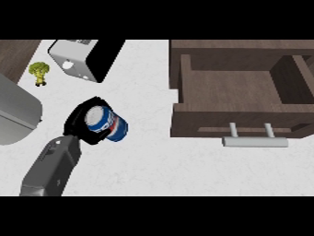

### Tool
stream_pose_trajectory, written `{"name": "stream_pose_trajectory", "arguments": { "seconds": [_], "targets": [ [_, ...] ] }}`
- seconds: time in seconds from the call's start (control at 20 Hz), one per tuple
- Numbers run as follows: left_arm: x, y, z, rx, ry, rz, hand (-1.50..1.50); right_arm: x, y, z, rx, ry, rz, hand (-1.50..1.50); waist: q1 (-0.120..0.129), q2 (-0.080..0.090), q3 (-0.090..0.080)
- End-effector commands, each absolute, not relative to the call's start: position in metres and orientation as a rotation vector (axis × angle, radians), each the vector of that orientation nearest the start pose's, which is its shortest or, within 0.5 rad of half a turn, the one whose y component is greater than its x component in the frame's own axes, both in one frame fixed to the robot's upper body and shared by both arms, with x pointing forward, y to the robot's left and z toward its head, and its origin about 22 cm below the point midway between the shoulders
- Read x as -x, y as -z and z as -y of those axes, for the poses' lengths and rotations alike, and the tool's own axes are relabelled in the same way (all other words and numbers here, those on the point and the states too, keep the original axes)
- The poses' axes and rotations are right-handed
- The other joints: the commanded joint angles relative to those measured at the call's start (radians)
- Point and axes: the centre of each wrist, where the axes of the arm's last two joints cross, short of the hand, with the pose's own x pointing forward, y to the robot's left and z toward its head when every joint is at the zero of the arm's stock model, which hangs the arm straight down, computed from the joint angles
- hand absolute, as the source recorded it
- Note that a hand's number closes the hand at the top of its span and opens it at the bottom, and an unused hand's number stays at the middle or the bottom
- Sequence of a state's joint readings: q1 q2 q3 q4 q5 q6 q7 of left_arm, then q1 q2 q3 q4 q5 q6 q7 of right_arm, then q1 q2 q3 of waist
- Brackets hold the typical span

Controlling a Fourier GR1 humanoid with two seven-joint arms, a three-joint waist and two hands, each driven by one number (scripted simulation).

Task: Pick up the can, place it into the drawer and close the drawer

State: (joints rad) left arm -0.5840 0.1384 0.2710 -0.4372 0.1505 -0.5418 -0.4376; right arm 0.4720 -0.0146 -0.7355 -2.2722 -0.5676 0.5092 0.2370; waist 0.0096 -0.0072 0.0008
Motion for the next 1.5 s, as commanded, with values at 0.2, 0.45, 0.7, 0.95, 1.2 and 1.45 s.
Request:
{"name": "stream_pose_trajectory", "arguments": {
  "seconds": [0.2, 0.45, 0.7, 0.95, 1.2, 1.45],
  "targets": [
    [-0.349, 0.06, -0.226, 0.307, -0.271, 1.626, 1.5, -0.051, -0.115, 0.368, 0.207, 0.161, 1.768, -1.5, 0.008, -0.006, 0.001],
    [-0.357, 0.005, -0.209, 0.286, -0.207, 1.681, 1.5, -0.053, -0.113, 0.367, 0.18, 0.144, 1.766, -1.5, 0.01, -0.006, 0.001],
    [-0.366, -0.061, -0.181, 0.259, -0.186, 1.682, 1.5, -0.058, -0.128, 0.369, 0.173, 0.139, 1.774, -1.5, 0.001, 0.0, 0.0],
    [-0.357, -0.097, -0.146, 0.233, -0.166, 1.713, 1.5, -0.059, -0.124, 0.374, 0.169, 0.124, 1.784, -1.5, -0.015, 0.004, 0.0],
    [-0.361, -0.134, -0.132, 0.206, -0.147, 1.73, 1.5, -0.053, -0.128, 0.363, 0.195, 0.149, 1.788, -1.5, -0.019, 0.006, -0.001],
    [-0.369, -0.141, -0.117, 0.201, -0.117, 1.754, 1.5, -0.08, -0.123, 0.373, 0.153, 0.144, 1.797, -1.5, -0.018, 0.008, -0.001]
  ]
}}
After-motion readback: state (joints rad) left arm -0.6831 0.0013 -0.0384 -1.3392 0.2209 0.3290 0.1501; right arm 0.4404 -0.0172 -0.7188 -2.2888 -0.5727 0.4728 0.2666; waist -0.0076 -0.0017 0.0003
